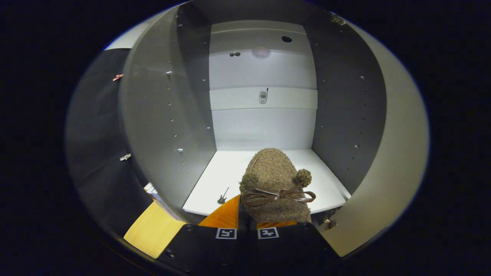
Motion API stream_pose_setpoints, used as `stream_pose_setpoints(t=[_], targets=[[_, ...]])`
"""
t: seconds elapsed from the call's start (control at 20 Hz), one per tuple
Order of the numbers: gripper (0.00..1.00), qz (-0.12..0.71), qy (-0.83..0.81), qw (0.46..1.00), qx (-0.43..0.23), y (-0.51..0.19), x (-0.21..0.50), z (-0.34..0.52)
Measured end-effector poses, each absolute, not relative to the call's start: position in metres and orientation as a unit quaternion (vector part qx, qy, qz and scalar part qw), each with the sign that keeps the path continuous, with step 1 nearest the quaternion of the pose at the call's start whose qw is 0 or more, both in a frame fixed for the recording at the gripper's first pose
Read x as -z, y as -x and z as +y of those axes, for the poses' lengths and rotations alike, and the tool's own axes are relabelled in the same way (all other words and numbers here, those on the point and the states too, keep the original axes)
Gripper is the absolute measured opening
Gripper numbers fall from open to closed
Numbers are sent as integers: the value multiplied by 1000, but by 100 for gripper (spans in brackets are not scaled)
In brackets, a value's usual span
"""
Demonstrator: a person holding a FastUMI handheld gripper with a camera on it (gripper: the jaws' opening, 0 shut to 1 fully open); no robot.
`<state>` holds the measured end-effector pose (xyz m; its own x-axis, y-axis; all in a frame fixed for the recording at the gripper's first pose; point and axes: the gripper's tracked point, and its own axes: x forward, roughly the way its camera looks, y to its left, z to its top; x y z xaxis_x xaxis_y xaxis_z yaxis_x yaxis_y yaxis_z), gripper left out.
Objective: Open the shoe cabinet door, grab the shoes and put them into the shoe cabinet, then close the shoe cabinet door.
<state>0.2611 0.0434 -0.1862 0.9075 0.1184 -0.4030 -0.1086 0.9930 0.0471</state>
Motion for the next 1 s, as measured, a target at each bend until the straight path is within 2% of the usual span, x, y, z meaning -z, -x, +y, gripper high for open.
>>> stream_pose_setpoints(t=[0.55, 0.9, 0.95, 1.0], targets=[[5, 215, -7, 975, -49, -387, 199, 55], [6, 237, -26, 970, -39, -419, 220, 50], [9, 243, -27, 969, -41, -420, 224, 52], [9, 248, -28, 967, -43, -418, 227, 53]])
